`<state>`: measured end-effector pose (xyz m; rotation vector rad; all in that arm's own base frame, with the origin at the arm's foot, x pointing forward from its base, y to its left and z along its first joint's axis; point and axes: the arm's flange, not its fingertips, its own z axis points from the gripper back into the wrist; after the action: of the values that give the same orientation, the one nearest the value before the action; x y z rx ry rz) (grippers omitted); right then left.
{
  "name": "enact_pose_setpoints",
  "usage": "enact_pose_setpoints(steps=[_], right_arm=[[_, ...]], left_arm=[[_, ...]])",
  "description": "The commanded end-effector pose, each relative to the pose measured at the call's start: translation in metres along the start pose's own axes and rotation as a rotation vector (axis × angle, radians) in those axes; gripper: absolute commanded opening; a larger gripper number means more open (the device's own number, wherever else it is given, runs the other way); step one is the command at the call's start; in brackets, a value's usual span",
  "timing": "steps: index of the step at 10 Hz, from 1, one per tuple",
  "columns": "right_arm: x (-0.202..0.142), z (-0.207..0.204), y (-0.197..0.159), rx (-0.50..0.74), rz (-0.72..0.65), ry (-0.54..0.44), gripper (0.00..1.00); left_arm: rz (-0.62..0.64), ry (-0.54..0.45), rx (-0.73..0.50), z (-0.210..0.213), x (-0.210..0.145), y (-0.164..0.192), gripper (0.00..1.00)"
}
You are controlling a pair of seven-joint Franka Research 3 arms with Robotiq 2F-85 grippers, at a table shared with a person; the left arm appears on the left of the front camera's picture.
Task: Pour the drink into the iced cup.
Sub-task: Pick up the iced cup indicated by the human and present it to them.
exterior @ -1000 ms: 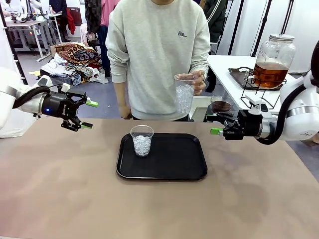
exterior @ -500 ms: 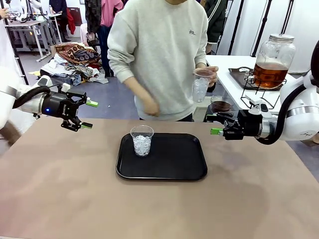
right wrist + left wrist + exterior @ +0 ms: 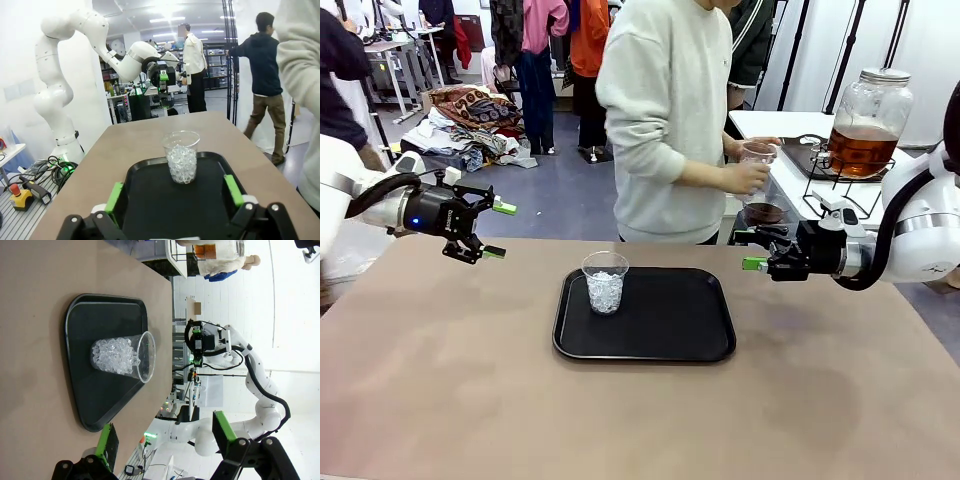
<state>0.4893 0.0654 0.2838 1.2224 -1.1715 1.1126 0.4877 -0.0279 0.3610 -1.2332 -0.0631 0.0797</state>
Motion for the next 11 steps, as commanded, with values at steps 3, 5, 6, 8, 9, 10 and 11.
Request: enact_pose_setpoints(steps=[3,5,6,8,9,10,11], right_arm=[[0.0018,0.0004,-0.0012,-0.002,0.005,0.001,1.0],[0.0018,0.0004,-0.0012,-0.002,0.005,0.001,1.0],[0.0018,0.0004,-0.0012,-0.002,0.005,0.001,1.0],[0.0018,0.0004,-0.0012,-0.002,0.005,0.001,1.0],[0.0018,0.0004,-0.0012,-0.002,0.005,0.001,1.0],[0.0018,0.0004,-0.0012,-0.002,0.005,0.001,1.0],[0.0018,0.0004,-0.0012,-0.002,0.005,0.001,1.0]], left_arm=[[0.014,0.007,0.009,0.0008,-0.0005,-0.0011,1.0],[0.014,0.007,0.009,0.0008,-0.0005,-0.0011,1.0],[0.014,0.007,0.009,0.0008,-0.0005,-0.0011,1.0],[0.014,0.007,0.009,0.0008,-0.0005,-0.0011,1.0],[0.014,0.007,0.009,0.0008,-0.0005,-0.0011,1.0],[0.014,0.007,0.009,0.0008,-0.0005,-0.0011,1.0],[0.014,0.007,0.009,0.0008,-0.0005,-0.0011,1.0]])
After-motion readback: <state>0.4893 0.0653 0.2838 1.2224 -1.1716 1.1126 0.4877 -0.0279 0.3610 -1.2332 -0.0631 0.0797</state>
